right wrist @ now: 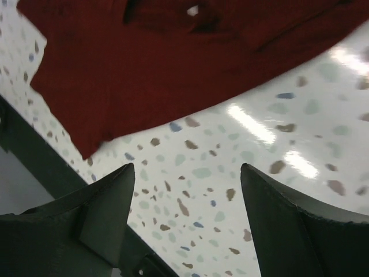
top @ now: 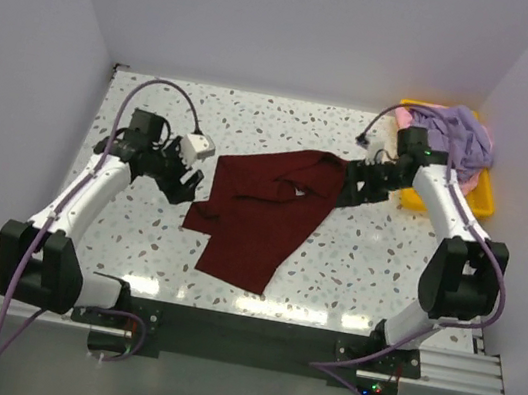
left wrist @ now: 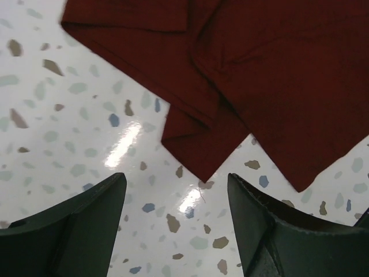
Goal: Fold and stack the t-shirts
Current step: Move the tshirt to the center of the board, then flatten the tshirt out
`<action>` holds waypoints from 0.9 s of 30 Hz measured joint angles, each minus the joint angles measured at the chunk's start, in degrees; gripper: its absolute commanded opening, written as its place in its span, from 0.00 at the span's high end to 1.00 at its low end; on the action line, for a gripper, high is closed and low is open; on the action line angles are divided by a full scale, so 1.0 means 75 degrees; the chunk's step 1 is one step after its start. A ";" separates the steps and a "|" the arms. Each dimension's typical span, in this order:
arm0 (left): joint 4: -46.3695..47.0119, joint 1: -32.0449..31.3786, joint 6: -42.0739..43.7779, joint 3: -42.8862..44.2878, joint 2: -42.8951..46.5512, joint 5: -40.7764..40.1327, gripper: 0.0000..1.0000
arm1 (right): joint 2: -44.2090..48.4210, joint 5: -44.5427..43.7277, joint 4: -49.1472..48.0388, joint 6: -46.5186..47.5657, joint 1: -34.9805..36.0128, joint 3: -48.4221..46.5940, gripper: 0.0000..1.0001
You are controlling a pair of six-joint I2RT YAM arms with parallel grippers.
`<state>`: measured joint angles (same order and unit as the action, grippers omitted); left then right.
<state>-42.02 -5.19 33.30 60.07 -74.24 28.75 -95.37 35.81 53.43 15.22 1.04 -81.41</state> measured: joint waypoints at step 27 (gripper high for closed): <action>0.1714 -0.0866 -0.1201 -0.0912 -0.2704 -0.1894 0.40 | 0.0259 -0.3780 -0.2678 0.0868 0.8527 0.2095 0.30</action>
<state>-29.17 -11.68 24.29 53.23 -94.52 14.55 -93.43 7.46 33.34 21.74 64.99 -65.69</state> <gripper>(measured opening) 0.586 0.699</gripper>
